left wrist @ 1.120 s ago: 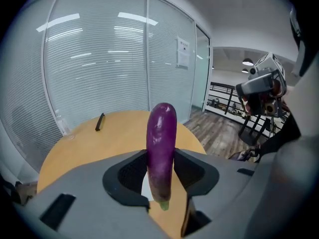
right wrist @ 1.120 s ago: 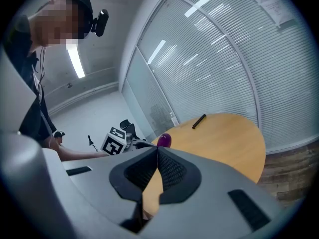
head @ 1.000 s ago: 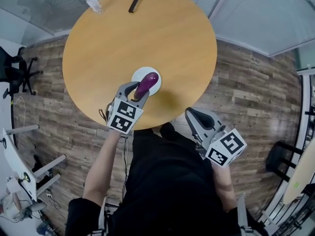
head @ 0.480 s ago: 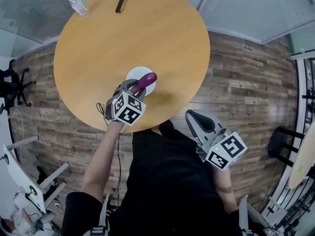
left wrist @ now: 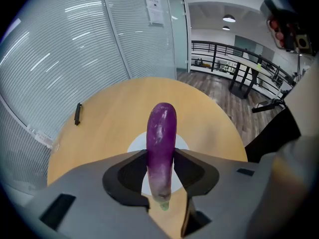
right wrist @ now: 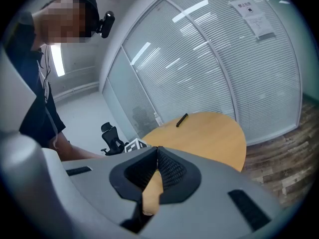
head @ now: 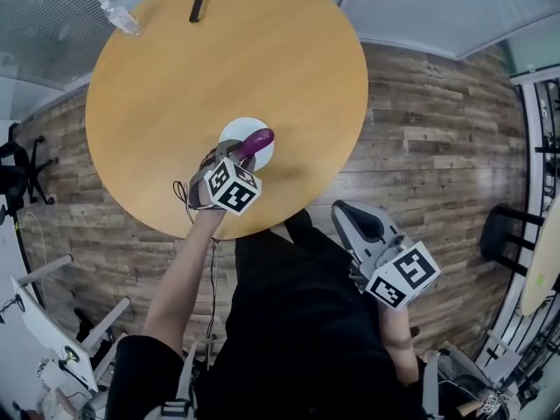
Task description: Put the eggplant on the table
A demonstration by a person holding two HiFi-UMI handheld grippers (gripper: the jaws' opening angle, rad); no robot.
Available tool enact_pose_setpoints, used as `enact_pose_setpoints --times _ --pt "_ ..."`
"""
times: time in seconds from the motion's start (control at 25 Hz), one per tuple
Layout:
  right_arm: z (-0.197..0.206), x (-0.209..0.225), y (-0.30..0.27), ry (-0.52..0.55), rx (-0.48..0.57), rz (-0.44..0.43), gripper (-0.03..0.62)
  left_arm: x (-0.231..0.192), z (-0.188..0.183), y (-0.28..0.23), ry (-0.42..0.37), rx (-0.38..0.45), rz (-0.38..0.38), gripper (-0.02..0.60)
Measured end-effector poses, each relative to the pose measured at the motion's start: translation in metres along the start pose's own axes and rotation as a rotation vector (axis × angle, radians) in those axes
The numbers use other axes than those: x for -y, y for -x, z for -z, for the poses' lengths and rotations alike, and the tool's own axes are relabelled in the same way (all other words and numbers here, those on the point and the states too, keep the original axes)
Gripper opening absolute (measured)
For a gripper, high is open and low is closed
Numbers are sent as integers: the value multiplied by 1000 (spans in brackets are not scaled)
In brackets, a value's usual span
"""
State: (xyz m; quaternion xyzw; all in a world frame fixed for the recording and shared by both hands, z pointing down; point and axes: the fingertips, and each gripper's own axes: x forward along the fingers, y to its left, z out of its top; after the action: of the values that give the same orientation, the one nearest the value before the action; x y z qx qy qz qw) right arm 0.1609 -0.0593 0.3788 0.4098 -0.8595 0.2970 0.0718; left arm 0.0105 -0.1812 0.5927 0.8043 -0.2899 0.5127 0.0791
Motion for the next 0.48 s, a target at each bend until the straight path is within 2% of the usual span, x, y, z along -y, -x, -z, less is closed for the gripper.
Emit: enact_pose_setpoints --times 0.48 --pt "8 4 -2 -26 -4 47 18 -5 17 -32 -132 -113 4 181"
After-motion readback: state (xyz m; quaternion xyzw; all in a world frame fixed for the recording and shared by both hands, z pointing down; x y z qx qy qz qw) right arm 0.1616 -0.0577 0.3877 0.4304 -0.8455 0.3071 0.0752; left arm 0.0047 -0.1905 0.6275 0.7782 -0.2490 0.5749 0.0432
